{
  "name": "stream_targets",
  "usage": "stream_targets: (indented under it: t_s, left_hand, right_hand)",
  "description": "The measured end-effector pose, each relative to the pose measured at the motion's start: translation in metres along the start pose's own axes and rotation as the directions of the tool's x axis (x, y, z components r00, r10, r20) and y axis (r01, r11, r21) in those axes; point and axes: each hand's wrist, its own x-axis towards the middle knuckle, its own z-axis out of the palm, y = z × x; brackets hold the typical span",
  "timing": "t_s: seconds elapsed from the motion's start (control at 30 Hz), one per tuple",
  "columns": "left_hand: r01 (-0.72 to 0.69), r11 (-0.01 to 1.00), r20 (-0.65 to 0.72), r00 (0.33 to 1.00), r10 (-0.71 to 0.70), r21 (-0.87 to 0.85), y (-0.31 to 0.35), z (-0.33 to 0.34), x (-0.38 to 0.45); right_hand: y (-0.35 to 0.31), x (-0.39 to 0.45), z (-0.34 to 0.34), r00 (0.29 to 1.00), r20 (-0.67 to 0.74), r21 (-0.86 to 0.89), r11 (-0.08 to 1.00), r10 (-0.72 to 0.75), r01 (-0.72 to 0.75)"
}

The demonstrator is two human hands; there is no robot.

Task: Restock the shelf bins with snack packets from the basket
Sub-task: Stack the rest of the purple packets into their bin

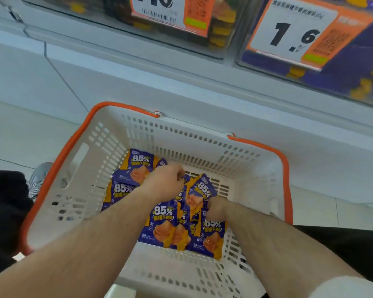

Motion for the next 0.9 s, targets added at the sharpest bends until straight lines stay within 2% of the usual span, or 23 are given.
stream_targets:
  t_s: [0.13,0.23,0.3,0.43,0.57,0.67,0.73,0.83,0.9]
  left_hand:
    - [0.015,1.000,0.025,1.000,-0.014,-0.009,-0.001,0.001,0.000]
    - [0.023,1.000,0.079,0.997,-0.023,-0.008,0.002,-0.001,-0.002]
    - [0.029,1.000,0.114,0.993,-0.029,0.000,0.006,-0.003,-0.006]
    - [0.004,1.000,0.151,0.989,-0.005,0.005,0.019,-0.012,-0.016]
    - [-0.033,0.980,0.078,0.996,0.049,-0.194,0.043,-0.031,-0.034]
    - [-0.173,0.903,-0.121,0.983,0.136,-0.392,0.069,-0.054,-0.049]
    - [-0.299,0.826,-0.279,0.943,0.181,-0.478,0.088,-0.071,-0.062]
    - [-0.413,0.704,-0.401,0.895,0.195,-0.578,0.112,-0.093,-0.080]
    - [-0.464,0.647,-0.465,0.866,0.186,-0.605,0.127,-0.109,-0.091]
  right_hand:
    - [0.000,-0.004,-0.002,0.999,-0.016,-0.026,0.998,0.052,-0.052]
    - [0.000,-0.011,-0.012,0.996,-0.040,0.025,0.997,0.074,-0.073]
    - [-0.001,-0.021,-0.027,0.997,-0.051,0.082,0.996,0.051,-0.047]
    - [-0.001,-0.061,-0.078,0.980,-0.199,0.130,0.991,-0.017,0.044]
    - [-0.005,-0.113,-0.128,0.940,-0.317,0.044,0.988,-0.128,0.149]
    - [-0.008,-0.160,-0.156,0.875,-0.448,0.076,0.967,-0.184,0.243]
    - [-0.006,-0.189,-0.166,0.821,-0.536,0.120,0.945,-0.197,0.305]
    - [0.000,-0.228,-0.175,0.688,-0.712,0.208,0.893,-0.142,0.400]
    - [0.005,-0.249,-0.176,0.559,-0.829,0.290,0.845,-0.012,0.448]
